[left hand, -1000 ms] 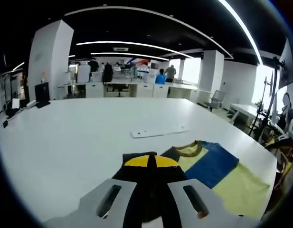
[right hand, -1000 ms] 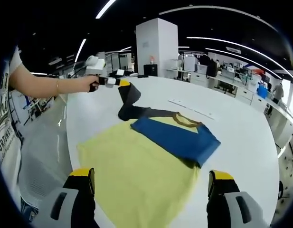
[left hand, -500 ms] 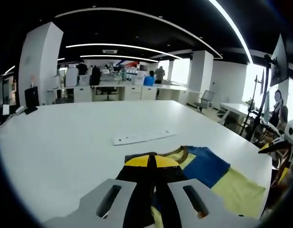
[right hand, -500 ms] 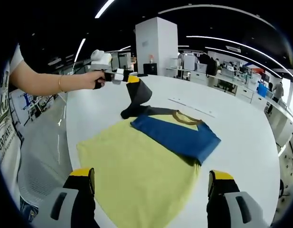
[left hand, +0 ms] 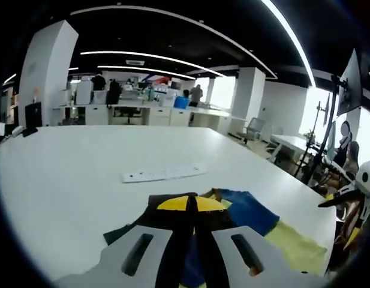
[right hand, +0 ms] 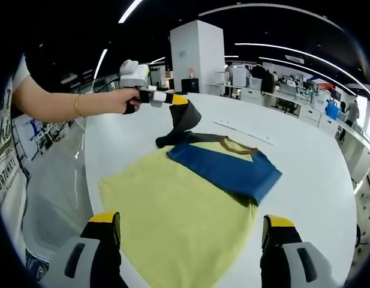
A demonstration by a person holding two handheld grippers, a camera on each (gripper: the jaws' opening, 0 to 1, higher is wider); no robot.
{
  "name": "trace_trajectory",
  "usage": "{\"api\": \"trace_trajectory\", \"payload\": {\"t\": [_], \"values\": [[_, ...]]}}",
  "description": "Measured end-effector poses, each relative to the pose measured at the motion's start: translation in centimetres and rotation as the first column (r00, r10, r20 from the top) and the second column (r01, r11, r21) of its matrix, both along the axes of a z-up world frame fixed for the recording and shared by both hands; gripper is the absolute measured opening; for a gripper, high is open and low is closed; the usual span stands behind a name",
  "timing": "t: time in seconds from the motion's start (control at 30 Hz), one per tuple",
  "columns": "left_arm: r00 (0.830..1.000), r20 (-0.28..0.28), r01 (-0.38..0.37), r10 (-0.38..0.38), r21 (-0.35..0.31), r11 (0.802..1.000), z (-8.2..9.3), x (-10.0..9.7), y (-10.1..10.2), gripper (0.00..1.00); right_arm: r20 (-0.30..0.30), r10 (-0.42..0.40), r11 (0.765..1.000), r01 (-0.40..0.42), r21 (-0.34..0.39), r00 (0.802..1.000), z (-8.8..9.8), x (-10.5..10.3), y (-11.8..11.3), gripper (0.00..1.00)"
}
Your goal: Fold the garment on the visible template until the final outline fits inside the template.
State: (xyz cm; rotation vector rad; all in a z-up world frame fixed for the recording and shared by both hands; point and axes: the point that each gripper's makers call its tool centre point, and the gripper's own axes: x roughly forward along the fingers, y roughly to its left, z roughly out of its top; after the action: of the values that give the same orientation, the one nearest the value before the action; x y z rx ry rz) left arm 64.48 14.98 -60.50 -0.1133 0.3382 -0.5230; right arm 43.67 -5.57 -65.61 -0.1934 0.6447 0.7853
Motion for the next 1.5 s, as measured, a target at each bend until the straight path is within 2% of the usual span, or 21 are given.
{"api": "trace_trajectory", "payload": {"t": [0.2,0.5,0.57,0.7,0.97,1.23,1.5], "values": [[0.999,0.021,0.035,-0.034,-0.037,0.999,0.5,0.1,-2.6,0.0,-0.003,-0.006,1.0,0.006,-0.001,1.0,-0.2,-0.1,-0.1,0.98],[0.998,0.001,0.058,-0.058,-0.092,0.994,-0.6,0.0,-5.6,0.0,-0.009,-0.029,1.0,0.029,-0.001,1.0,-0.5,-0.2,-0.8,0.97],[0.998,-0.004,0.069,-0.07,-0.093,0.993,-1.0,-0.1,-6.4,0.0,-0.013,-0.034,0.999,0.034,0.0,0.999,-0.7,-0.3,-0.9,0.97],[0.993,-0.027,0.112,-0.113,-0.052,0.992,-2.2,-0.3,-7.9,0.0,-0.027,-0.045,0.999,0.045,0.0,0.999,-1.3,-0.4,-1.2,0.97],[0.986,-0.049,0.159,-0.162,-0.058,0.986,-3.7,-1.0,-10.4,0.0,-0.042,-0.06,0.998,0.059,-0.008,0.997,-2.0,-0.5,-1.6,0.97],[0.966,-0.088,0.24,-0.243,-0.052,0.969,-5.7,-3.0,-12.8,0.0,-0.052,-0.073,0.997,0.073,-0.006,0.996,-2.4,-0.7,-1.9,0.97],[0.938,-0.118,0.325,-0.326,-0.027,0.945,-7.5,-4.8,-14.7,0.0,-0.058,-0.082,0.997,0.082,0.002,0.995,-2.7,-0.8,-2.1,0.96]]}}
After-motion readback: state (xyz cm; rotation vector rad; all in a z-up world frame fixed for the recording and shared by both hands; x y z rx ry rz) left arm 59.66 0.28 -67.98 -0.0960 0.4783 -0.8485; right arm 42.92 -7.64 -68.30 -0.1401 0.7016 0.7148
